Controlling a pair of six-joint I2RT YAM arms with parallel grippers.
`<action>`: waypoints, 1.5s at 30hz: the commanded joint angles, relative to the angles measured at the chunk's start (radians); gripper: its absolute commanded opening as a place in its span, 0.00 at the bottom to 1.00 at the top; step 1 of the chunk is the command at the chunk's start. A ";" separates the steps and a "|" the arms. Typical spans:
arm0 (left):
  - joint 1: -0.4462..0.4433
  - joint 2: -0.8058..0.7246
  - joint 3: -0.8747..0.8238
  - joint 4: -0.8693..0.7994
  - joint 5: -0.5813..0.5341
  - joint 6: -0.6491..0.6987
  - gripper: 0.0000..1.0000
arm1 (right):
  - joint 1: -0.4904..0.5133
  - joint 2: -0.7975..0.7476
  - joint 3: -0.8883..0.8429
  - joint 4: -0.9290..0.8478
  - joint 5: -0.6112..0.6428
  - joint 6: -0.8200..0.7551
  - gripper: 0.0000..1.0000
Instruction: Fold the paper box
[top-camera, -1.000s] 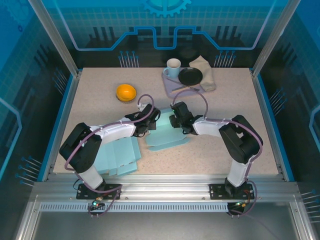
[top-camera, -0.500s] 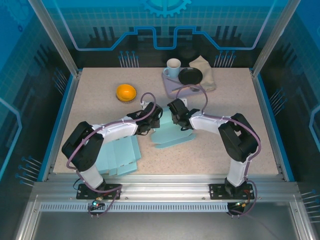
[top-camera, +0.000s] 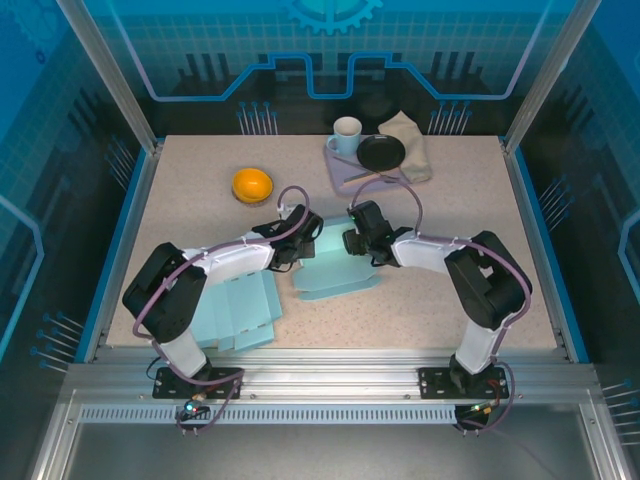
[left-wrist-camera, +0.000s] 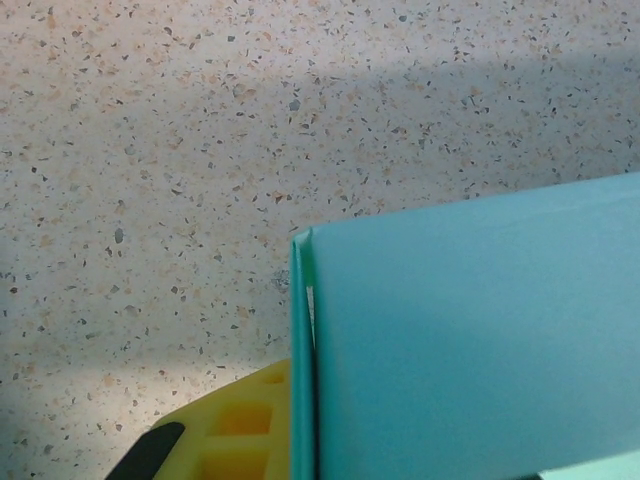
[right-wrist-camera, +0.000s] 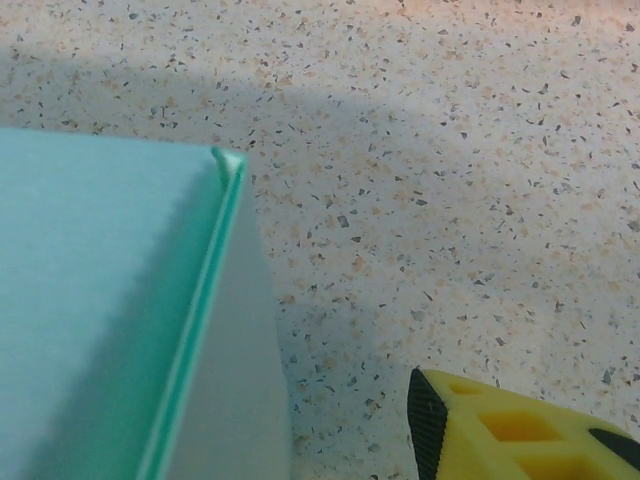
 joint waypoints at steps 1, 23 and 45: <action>0.021 -0.009 0.002 -0.106 -0.040 -0.011 0.08 | 0.005 0.064 0.029 -0.068 0.100 -0.050 0.47; 0.041 0.002 0.013 -0.145 -0.061 0.012 0.08 | -0.011 0.103 0.059 -0.354 0.391 0.151 0.32; 0.064 0.017 0.033 -0.159 -0.049 0.023 0.08 | -0.026 -0.001 0.078 -0.226 -0.224 0.079 0.64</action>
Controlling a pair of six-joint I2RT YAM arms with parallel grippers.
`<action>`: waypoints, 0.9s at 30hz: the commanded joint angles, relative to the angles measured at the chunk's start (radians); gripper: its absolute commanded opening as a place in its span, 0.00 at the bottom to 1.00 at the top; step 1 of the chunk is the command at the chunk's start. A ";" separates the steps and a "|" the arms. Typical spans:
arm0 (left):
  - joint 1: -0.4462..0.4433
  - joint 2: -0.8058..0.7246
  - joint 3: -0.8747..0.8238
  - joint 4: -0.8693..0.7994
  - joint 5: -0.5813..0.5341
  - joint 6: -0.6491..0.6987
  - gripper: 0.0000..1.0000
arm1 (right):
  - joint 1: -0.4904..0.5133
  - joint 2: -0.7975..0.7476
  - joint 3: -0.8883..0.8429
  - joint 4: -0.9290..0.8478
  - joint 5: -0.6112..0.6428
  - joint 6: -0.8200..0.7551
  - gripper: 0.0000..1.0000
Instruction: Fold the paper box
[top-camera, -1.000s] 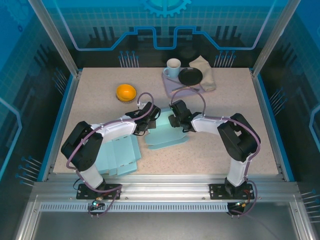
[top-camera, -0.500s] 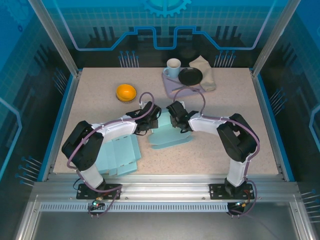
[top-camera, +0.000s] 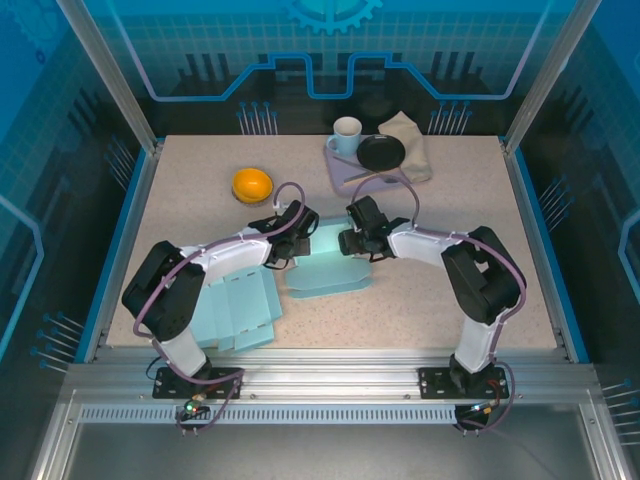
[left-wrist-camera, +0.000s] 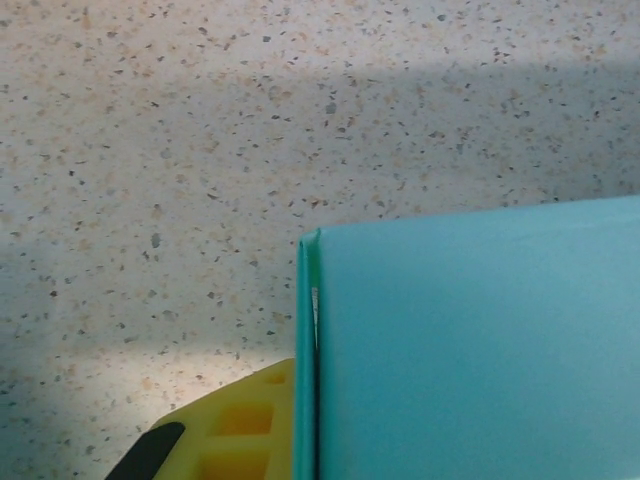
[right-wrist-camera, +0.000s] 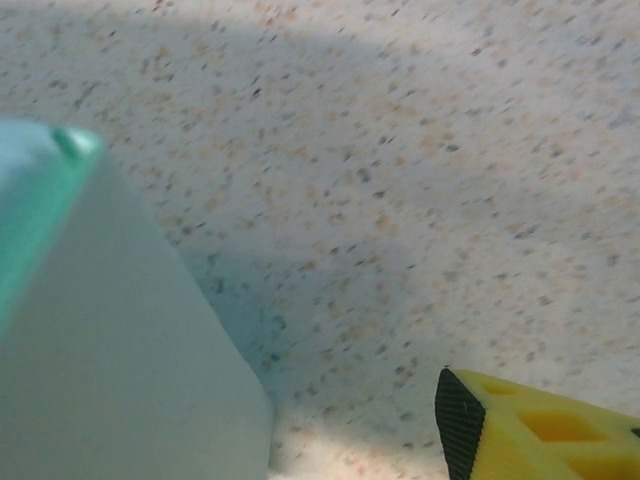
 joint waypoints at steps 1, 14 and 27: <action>0.026 0.012 0.011 -0.106 -0.060 0.000 0.08 | -0.011 -0.044 -0.008 -0.052 -0.136 -0.010 0.65; 0.026 0.015 -0.005 -0.094 -0.054 -0.011 0.08 | 0.008 -0.172 -0.024 -0.009 -0.166 0.062 0.71; 0.027 0.017 -0.012 -0.083 -0.044 -0.013 0.08 | 0.055 -0.015 0.038 -0.006 0.094 0.015 0.69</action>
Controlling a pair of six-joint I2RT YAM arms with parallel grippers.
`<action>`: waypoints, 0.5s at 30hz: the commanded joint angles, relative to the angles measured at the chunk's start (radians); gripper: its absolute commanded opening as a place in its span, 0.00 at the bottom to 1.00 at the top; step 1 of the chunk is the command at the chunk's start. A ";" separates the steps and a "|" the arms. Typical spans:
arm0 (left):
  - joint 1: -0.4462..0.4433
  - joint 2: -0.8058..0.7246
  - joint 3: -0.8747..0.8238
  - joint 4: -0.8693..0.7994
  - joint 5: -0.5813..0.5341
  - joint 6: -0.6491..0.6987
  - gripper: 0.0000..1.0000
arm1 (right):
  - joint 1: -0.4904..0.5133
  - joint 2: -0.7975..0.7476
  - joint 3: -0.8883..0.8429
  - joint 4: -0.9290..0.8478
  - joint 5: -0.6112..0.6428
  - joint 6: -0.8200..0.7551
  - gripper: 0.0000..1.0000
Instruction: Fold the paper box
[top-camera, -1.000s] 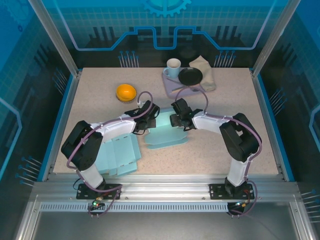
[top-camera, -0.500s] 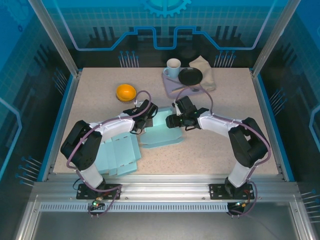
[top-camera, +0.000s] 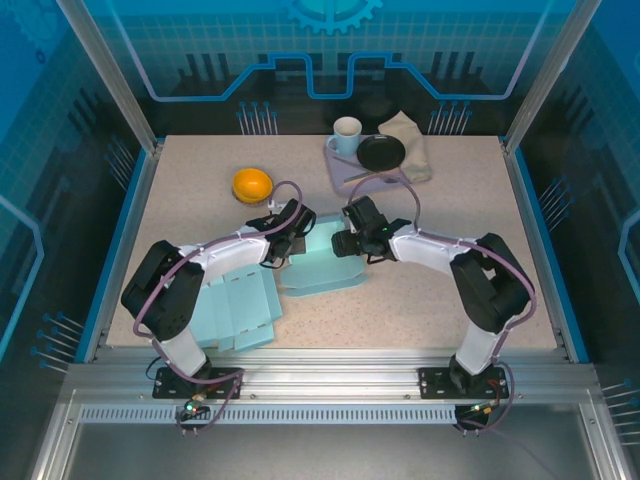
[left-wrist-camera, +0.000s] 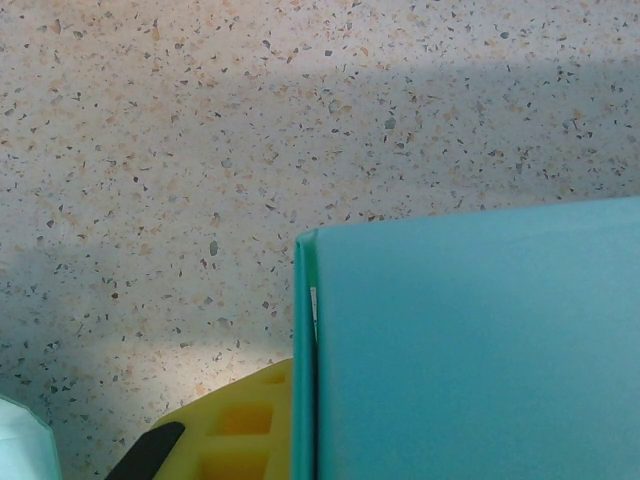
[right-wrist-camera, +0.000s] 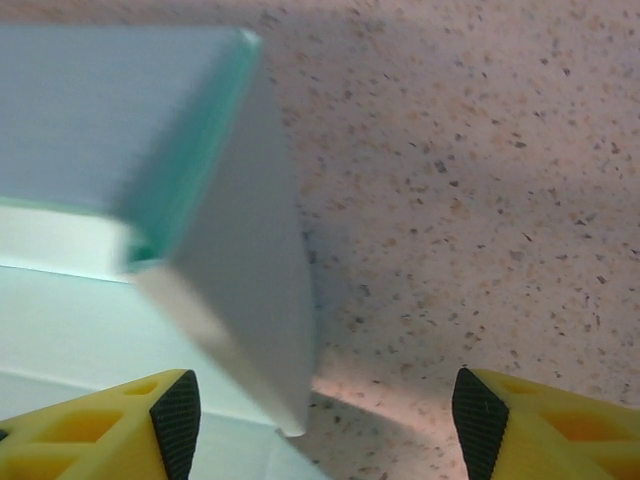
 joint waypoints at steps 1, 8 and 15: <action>0.009 0.017 -0.012 -0.064 -0.004 -0.006 0.08 | 0.018 0.050 0.047 0.018 0.117 -0.013 0.68; 0.010 0.020 -0.014 -0.063 0.001 -0.005 0.08 | 0.026 0.136 0.088 0.055 0.200 -0.025 0.62; 0.009 0.025 -0.011 -0.069 -0.004 0.002 0.08 | 0.031 0.148 0.073 0.041 0.381 0.001 0.43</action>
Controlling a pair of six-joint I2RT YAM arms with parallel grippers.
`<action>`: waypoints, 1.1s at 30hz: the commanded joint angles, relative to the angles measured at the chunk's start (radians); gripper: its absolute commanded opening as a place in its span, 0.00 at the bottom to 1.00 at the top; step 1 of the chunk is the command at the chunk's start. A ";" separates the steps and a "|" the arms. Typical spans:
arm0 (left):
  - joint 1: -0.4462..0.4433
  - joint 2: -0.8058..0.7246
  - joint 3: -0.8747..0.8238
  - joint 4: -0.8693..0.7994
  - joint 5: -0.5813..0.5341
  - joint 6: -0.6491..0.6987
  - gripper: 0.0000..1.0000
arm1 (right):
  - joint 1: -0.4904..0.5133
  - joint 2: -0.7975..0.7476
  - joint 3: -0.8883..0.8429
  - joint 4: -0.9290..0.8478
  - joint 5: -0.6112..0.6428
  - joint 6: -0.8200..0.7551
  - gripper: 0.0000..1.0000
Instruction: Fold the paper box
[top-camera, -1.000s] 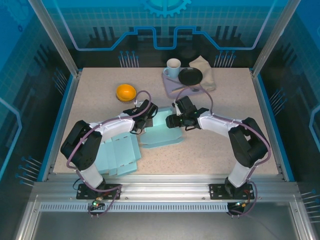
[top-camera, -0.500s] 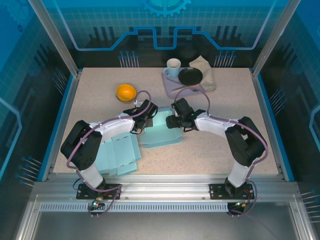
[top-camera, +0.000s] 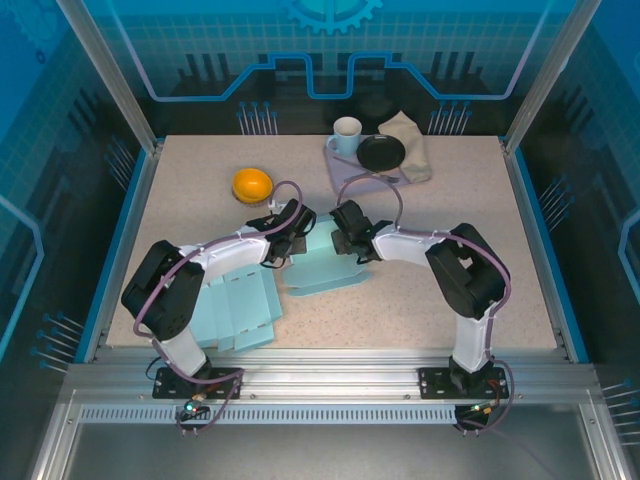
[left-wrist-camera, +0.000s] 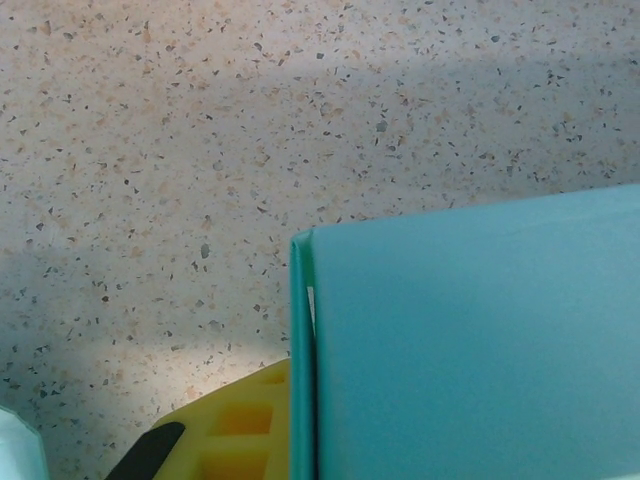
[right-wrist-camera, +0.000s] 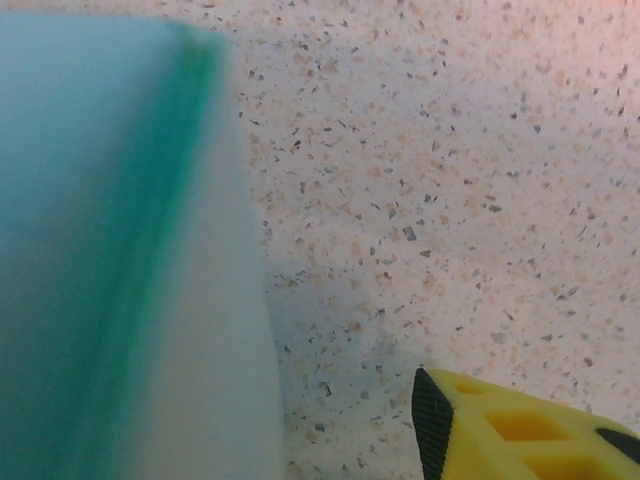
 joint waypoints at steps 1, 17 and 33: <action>0.009 0.022 -0.010 -0.085 -0.017 0.004 0.08 | -0.013 0.013 0.012 -0.055 0.223 0.046 0.40; 0.016 0.018 -0.016 -0.127 -0.105 0.010 0.08 | -0.133 -0.003 -0.010 -0.447 0.524 0.380 0.32; 0.031 0.006 -0.031 -0.130 -0.120 0.025 0.08 | -0.179 -0.042 -0.016 -0.520 0.530 0.477 0.19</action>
